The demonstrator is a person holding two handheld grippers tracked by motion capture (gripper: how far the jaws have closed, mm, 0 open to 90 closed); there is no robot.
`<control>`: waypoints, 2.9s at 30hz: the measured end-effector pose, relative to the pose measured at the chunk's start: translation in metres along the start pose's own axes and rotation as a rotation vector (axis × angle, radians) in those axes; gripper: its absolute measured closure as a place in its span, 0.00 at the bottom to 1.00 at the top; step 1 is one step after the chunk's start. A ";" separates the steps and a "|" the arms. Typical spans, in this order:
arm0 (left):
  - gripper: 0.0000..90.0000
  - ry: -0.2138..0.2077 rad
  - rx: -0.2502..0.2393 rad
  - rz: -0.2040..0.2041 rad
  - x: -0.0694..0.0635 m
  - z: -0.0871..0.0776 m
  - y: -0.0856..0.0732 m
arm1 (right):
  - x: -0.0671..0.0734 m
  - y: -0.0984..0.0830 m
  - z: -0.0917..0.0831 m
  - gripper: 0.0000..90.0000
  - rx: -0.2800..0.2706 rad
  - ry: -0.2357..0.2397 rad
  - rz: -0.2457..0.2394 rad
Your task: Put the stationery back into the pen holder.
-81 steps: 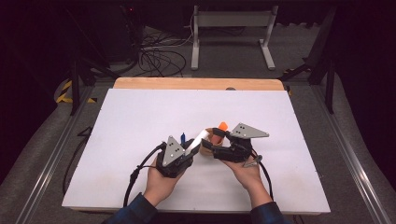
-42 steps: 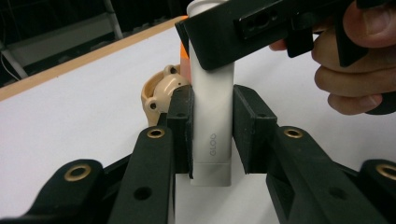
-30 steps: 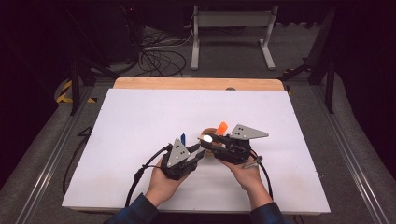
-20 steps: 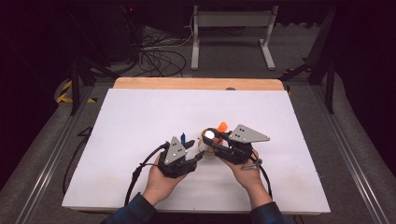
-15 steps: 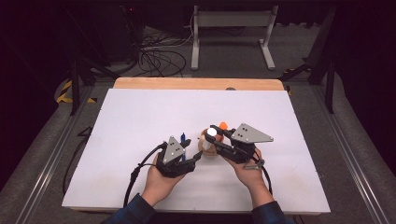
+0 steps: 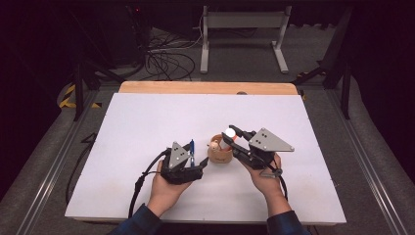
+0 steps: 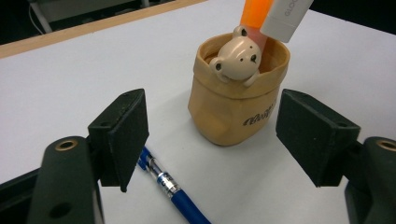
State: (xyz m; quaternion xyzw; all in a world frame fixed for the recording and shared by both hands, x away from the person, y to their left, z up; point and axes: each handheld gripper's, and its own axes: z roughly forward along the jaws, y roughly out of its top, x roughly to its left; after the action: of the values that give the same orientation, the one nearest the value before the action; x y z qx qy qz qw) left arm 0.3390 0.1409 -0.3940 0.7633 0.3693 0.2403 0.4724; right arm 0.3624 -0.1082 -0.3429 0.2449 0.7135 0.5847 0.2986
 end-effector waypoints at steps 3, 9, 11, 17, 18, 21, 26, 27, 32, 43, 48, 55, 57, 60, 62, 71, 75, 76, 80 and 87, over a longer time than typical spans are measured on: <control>0.29 0.013 0.000 -0.005 0.000 -0.001 -0.001 | 0.003 -0.004 0.005 0.72 0.026 -0.022 -0.031; 0.29 0.027 0.012 -0.020 -0.001 0.002 -0.006 | 0.006 -0.018 0.018 0.72 0.070 -0.032 -0.062; 0.29 0.033 0.020 -0.017 -0.002 0.002 -0.007 | 0.007 -0.022 0.020 0.72 0.084 -0.035 -0.069; 0.29 0.051 0.048 -0.030 -0.004 0.003 -0.013 | 0.006 -0.032 0.027 0.72 0.109 -0.019 -0.044; 0.30 0.058 0.057 -0.030 -0.004 0.004 -0.014 | 0.006 -0.034 0.028 0.72 0.110 -0.017 -0.044; 0.30 0.074 0.088 -0.032 -0.006 0.006 -0.019 | 0.006 -0.036 0.029 0.72 0.112 -0.018 -0.048; 0.32 0.096 0.115 -0.051 -0.006 0.009 -0.027 | 0.005 -0.040 0.030 0.72 0.115 -0.014 -0.039; 0.32 0.106 0.122 -0.048 -0.006 0.010 -0.028 | 0.005 -0.041 0.030 0.72 0.122 -0.013 -0.041; 0.37 0.127 0.182 -0.066 -0.005 0.018 -0.033 | 0.005 -0.044 0.032 0.70 0.136 -0.019 -0.042; 0.46 0.153 0.257 -0.047 -0.008 0.029 -0.035 | 0.003 -0.040 0.026 0.52 0.104 -0.022 -0.028; 0.50 0.184 0.277 -0.074 -0.009 0.031 -0.035 | 0.002 -0.035 0.019 0.50 0.062 -0.025 -0.026; 0.54 0.220 0.300 -0.114 -0.012 0.033 -0.034 | -0.001 -0.028 0.008 0.50 0.023 -0.028 0.002; 0.55 0.244 0.296 -0.124 -0.016 0.035 -0.033 | -0.002 -0.025 0.005 0.50 0.009 -0.028 0.017; 0.59 0.281 0.294 -0.147 -0.021 0.037 -0.032 | -0.003 -0.022 0.000 0.50 -0.011 -0.033 0.029; 0.60 0.298 0.294 -0.178 -0.021 0.039 -0.031 | -0.004 -0.019 -0.003 0.50 -0.024 -0.025 0.032; 0.64 0.344 0.299 -0.245 -0.024 0.041 -0.030 | -0.017 -0.017 -0.009 0.50 -0.033 -0.046 0.004; 0.65 0.355 0.294 -0.265 -0.026 0.042 -0.030 | -0.026 -0.019 -0.012 0.48 -0.035 -0.051 0.018; 0.65 0.358 0.293 -0.275 -0.026 0.042 -0.030 | -0.028 -0.019 -0.013 0.47 -0.038 -0.049 0.027; 0.65 0.363 0.294 -0.295 -0.025 0.043 -0.029 | -0.032 -0.020 -0.016 0.44 -0.047 -0.008 0.028; 0.66 0.367 0.291 -0.309 -0.025 0.043 -0.029 | -0.027 -0.020 -0.017 0.32 -0.020 0.038 0.015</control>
State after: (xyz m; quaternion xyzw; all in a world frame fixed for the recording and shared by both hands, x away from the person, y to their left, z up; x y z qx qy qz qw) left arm 0.3449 0.1058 -0.4392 0.7016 0.5913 0.2442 0.3138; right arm 0.3695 -0.1425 -0.3569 0.2357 0.7113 0.5986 0.2830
